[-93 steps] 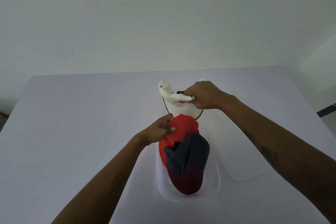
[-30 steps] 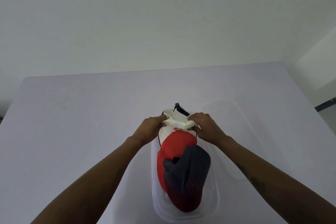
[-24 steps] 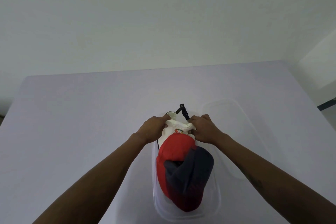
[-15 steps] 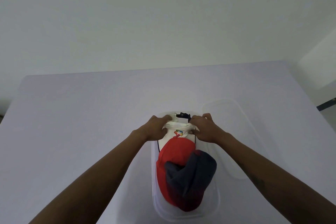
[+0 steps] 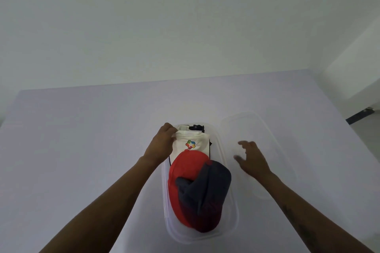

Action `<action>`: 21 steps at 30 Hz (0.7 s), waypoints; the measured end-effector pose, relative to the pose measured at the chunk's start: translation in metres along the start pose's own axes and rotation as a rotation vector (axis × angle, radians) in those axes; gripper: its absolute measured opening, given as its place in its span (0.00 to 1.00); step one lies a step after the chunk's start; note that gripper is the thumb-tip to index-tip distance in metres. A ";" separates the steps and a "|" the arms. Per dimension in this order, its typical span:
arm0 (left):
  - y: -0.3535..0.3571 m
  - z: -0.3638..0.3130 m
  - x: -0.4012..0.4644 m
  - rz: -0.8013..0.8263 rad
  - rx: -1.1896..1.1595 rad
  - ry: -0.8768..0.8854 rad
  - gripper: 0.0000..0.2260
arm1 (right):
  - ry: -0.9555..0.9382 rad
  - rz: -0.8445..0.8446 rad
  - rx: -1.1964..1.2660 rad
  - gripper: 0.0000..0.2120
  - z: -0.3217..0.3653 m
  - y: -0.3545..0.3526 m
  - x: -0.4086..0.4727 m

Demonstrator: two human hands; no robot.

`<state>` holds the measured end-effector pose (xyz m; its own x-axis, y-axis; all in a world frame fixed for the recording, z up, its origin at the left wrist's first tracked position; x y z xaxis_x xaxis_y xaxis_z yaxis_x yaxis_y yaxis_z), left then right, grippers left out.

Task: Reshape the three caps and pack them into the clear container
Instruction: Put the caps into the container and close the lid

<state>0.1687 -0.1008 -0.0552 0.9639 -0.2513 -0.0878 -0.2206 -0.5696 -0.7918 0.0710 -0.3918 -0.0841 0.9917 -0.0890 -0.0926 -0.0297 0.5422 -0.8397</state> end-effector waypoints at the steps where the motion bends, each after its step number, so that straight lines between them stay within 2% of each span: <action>1: -0.003 0.000 -0.007 -0.063 -0.041 -0.006 0.11 | 0.055 0.094 -0.075 0.27 -0.009 0.008 -0.006; 3: -0.008 0.004 -0.028 -0.194 -0.142 -0.084 0.13 | 0.079 0.159 -0.195 0.31 -0.019 0.018 -0.014; 5: -0.008 0.014 -0.058 -0.285 -0.243 -0.223 0.14 | 0.066 0.110 -0.214 0.28 -0.019 0.020 -0.016; 10: 0.013 0.040 -0.138 -0.269 -0.472 -0.702 0.13 | 0.082 0.085 -0.182 0.25 -0.018 0.025 -0.011; 13: 0.022 0.029 -0.163 -0.192 -0.517 -0.738 0.08 | 0.089 0.071 -0.210 0.25 -0.015 0.025 -0.013; 16: 0.019 0.018 -0.167 -0.186 -0.471 -0.711 0.09 | 0.091 0.071 -0.300 0.26 -0.010 0.028 -0.017; 18: 0.015 0.018 -0.165 -0.188 -0.408 -0.695 0.10 | 0.075 0.058 -0.343 0.22 -0.006 0.029 -0.019; 21: 0.013 0.019 -0.162 -0.182 -0.445 -0.719 0.11 | 0.078 0.042 -0.363 0.16 -0.003 0.027 -0.019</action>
<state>0.0124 -0.0531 -0.0629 0.8170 0.3440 -0.4627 0.0535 -0.8443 -0.5332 0.0513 -0.3782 -0.1070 0.9767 -0.1437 -0.1594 -0.1261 0.2169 -0.9680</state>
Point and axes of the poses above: each hand's wrist, its own x-axis towards the middle knuckle, its own y-axis out of the palm, z = x × y, the point moved 6 cm from there along x, towards the middle knuckle, and after that the axes turned 10 degrees about -y, right-handed, at the moved point
